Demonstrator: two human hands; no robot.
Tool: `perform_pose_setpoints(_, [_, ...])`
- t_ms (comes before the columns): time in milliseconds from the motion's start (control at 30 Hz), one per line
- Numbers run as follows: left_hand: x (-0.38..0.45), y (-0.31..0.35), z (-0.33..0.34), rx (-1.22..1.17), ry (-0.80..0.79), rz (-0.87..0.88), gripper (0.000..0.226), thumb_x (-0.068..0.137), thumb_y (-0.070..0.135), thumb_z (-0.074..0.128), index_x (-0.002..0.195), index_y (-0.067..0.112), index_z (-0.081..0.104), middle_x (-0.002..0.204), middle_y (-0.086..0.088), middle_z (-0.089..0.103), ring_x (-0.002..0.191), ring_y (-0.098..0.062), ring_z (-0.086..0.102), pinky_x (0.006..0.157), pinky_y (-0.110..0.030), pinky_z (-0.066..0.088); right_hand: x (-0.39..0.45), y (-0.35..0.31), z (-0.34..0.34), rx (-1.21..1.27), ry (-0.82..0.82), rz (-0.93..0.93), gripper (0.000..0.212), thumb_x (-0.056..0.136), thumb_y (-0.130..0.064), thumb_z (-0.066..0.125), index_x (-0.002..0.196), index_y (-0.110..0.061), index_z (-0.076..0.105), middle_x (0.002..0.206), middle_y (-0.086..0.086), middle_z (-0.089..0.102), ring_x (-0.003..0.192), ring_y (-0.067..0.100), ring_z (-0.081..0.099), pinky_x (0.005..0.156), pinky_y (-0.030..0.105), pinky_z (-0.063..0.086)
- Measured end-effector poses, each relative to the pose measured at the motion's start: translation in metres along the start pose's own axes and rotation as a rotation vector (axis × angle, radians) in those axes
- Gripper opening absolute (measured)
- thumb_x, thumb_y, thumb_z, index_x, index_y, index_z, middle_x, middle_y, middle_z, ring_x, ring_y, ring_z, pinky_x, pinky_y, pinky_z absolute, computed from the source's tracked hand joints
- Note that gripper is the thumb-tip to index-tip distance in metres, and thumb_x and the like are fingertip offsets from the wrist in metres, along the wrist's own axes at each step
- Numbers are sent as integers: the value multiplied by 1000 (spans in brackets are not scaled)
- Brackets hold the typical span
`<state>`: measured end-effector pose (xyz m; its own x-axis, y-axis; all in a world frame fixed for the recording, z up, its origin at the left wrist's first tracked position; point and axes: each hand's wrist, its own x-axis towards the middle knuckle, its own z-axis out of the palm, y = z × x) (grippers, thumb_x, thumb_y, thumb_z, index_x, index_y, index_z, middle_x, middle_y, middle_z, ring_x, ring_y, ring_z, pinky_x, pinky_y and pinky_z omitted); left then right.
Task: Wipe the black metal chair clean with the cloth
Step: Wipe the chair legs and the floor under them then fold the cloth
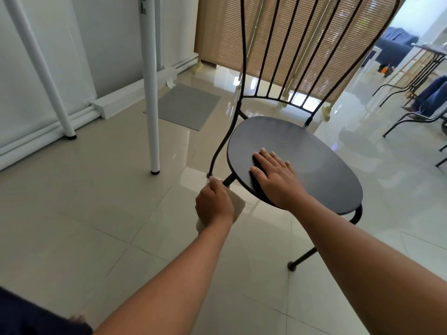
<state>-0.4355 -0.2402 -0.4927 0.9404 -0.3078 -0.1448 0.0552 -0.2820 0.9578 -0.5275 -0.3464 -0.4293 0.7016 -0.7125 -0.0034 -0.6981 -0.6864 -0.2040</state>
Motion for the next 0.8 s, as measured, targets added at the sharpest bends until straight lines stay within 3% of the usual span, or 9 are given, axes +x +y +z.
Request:
perform_pose_setpoints(100, [-5, 1, 8, -18, 82, 109, 52, 100, 32, 26, 96, 10, 73, 100, -12, 70, 97, -33, 62, 71, -30, 34, 0, 1, 1, 2, 5, 5, 58, 103, -55, 22, 157, -35, 16, 165, -12, 6, 152, 9, -1, 123, 43, 0])
perform_pose_setpoints(200, [-15, -4, 16, -36, 152, 330, 46, 98, 30, 30, 113, 13, 69, 104, -8, 66, 96, -25, 59, 78, -30, 39, 1, 2, 1, 2, 10, 5, 58, 103, -55, 23, 157, -35, 16, 165, -13, 6, 152, 9, -1, 123, 42, 0])
perform_pose_setpoints(400, [-12, -22, 19, -92, 152, 462, 41, 103, 31, 35, 125, 10, 64, 106, -7, 62, 93, -16, 56, 79, -21, 39, 1, 1, 0, 1, 5, 15, 57, 103, -54, 24, 157, -35, 17, 165, -13, 7, 152, 9, 0, 123, 41, 2])
perform_pose_setpoints(467, [-8, -38, 20, -161, 178, 436, 43, 102, 32, 33, 117, 9, 67, 105, -6, 64, 94, -16, 57, 80, -10, 36, 0, -2, -1, 1, 9, 16, 56, 103, -52, 25, 157, -35, 18, 165, -13, 8, 152, 9, 1, 123, 42, 3])
perform_pose_setpoints(567, [-11, -64, 22, -353, 178, 148, 40, 105, 25, 31, 106, 9, 68, 101, -3, 64, 99, -25, 62, 76, 1, 34, -4, -9, 0, 19, 14, -43, 54, 104, -49, 25, 156, -34, 20, 165, -13, 9, 151, 7, 1, 123, 40, 2])
perform_pose_setpoints(633, [-14, -70, 26, -411, 205, 22, 40, 105, 29, 31, 109, 13, 67, 102, -3, 65, 101, -27, 63, 77, -8, 40, -6, -15, 1, 20, 8, -116, 53, 105, -47, 25, 156, -34, 19, 164, -15, 9, 151, 5, 0, 124, 38, 1])
perform_pose_setpoints(733, [-17, -47, 33, -357, 277, 163, 41, 102, 30, 31, 110, 11, 67, 102, -6, 63, 93, -21, 59, 80, -28, 43, -5, -17, 0, 23, -21, -153, 53, 105, -48, 22, 157, -35, 15, 164, -17, 6, 150, 3, -3, 124, 39, 1])
perform_pose_setpoints(800, [-20, -29, 38, -314, 304, 238, 39, 102, 27, 34, 115, 11, 67, 104, -9, 60, 90, -14, 52, 81, -28, 41, -4, -15, 0, 21, -32, -154, 54, 105, -48, 21, 157, -35, 14, 164, -17, 5, 150, 3, -4, 124, 40, 2])
